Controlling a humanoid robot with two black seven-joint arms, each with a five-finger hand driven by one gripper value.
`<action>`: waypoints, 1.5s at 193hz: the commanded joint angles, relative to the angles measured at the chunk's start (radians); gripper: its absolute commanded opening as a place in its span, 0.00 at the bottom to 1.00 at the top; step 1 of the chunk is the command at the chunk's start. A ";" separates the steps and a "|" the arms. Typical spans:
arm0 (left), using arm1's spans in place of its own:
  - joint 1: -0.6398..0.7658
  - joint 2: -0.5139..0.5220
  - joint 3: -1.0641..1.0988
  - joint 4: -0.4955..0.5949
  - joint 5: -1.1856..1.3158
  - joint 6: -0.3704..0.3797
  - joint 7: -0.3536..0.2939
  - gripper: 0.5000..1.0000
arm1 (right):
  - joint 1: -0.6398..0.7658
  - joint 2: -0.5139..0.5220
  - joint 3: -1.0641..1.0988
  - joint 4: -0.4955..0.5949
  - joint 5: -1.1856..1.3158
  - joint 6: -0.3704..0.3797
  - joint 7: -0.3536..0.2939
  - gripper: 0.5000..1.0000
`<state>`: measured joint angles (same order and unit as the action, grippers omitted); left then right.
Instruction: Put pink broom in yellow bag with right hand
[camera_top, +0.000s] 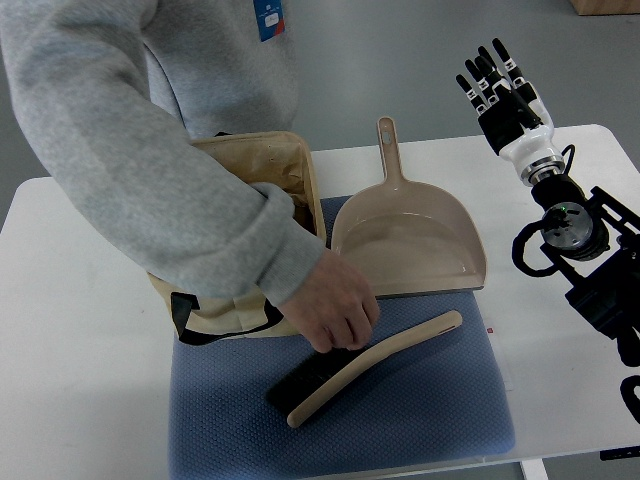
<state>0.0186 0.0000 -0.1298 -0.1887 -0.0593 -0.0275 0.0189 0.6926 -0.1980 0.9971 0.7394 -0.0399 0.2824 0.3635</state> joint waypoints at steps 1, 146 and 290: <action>0.000 0.000 -0.001 0.002 -0.001 0.001 0.003 1.00 | 0.001 0.000 0.000 0.000 0.000 0.000 -0.002 0.87; -0.009 0.000 -0.019 -0.001 -0.007 0.000 0.004 1.00 | 0.202 -0.210 -0.196 0.077 -0.139 -0.003 -0.087 0.87; -0.012 0.000 -0.021 -0.058 -0.002 -0.005 0.062 1.00 | 0.998 -0.692 -1.201 0.880 -0.650 0.057 -0.175 0.87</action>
<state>0.0061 0.0000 -0.1502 -0.2451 -0.0613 -0.0323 0.0811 1.6837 -0.8940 -0.1643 1.5976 -0.6848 0.3375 0.1878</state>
